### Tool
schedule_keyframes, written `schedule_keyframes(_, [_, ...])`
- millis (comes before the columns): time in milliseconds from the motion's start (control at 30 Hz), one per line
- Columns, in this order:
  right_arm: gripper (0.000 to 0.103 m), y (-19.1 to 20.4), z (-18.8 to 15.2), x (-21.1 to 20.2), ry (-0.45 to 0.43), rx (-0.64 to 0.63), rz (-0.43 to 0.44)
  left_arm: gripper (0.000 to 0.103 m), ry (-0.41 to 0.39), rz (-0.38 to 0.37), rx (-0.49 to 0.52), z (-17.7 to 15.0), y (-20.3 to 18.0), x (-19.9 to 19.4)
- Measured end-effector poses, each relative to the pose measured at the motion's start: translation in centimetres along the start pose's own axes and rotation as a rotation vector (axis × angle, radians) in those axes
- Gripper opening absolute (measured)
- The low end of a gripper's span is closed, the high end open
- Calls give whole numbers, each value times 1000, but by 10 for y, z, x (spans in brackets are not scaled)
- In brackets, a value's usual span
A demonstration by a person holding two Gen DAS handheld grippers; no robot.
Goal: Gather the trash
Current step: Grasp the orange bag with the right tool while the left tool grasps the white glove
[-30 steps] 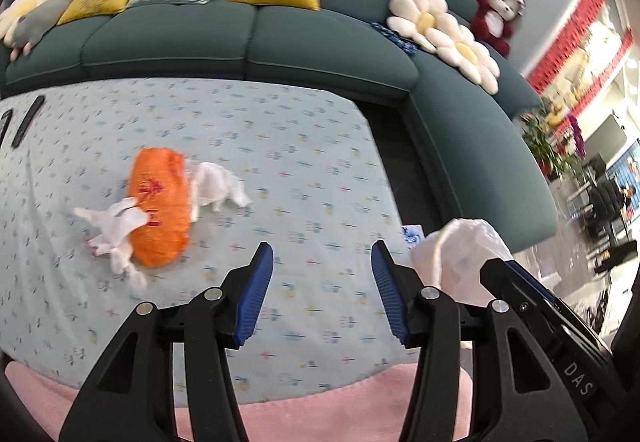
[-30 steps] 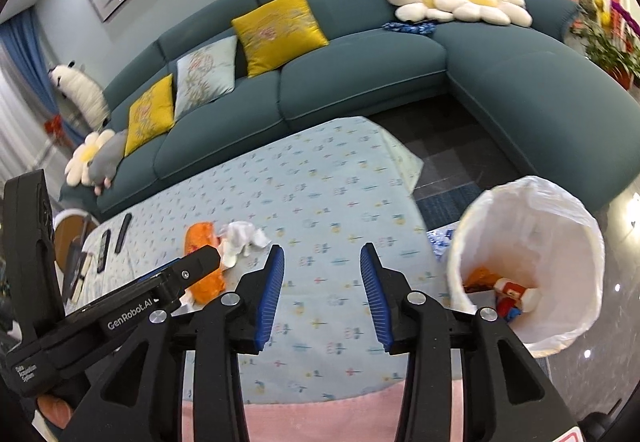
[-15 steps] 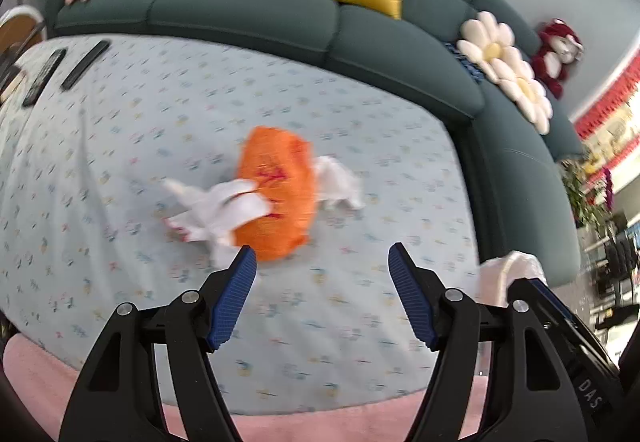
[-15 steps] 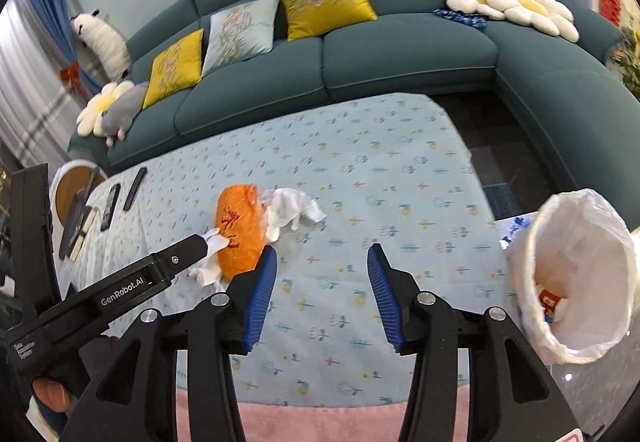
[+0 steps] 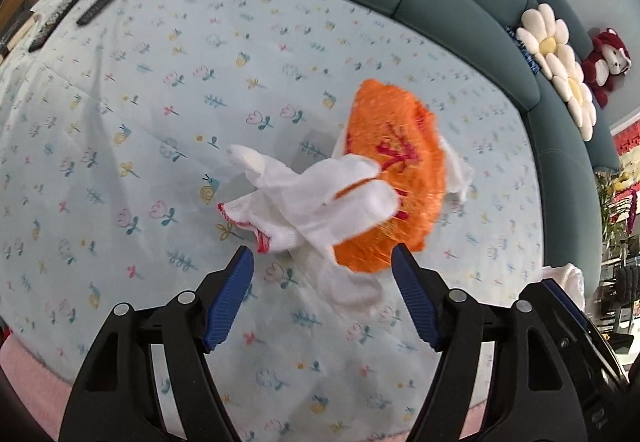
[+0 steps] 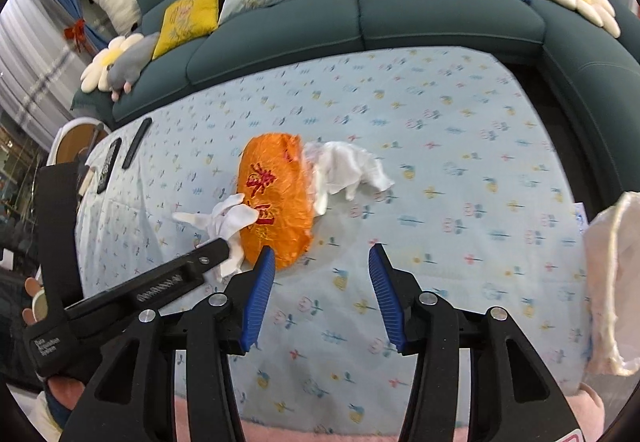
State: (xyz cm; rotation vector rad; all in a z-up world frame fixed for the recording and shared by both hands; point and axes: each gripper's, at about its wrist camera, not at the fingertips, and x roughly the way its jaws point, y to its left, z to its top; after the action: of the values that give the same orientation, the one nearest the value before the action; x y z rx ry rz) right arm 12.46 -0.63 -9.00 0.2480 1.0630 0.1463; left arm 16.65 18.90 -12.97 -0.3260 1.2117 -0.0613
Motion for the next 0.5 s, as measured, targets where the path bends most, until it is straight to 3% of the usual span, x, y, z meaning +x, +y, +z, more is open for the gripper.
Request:
schedule_keyframes(100, [52, 7, 2, 24, 35, -8, 6, 60, 22, -13, 2, 7, 7, 17])
schedule_keyframes(167, [52, 10, 2, 37, 56, -14, 7, 41, 35, -30, 6, 9, 11, 23])
schedule_keyframes(267, [52, 16, 3, 55, 83, -19, 11, 21, 45, -59, 1, 11, 21, 25])
schedule_keyframes(367, [52, 21, 6, 69, 96, -20, 17, 13, 30, -73, -12, 12, 32, 22])
schedule_keyframes(500, [52, 22, 9, 87, 111, -5, 22, 12, 18, -80, -30, 14, 40, 17])
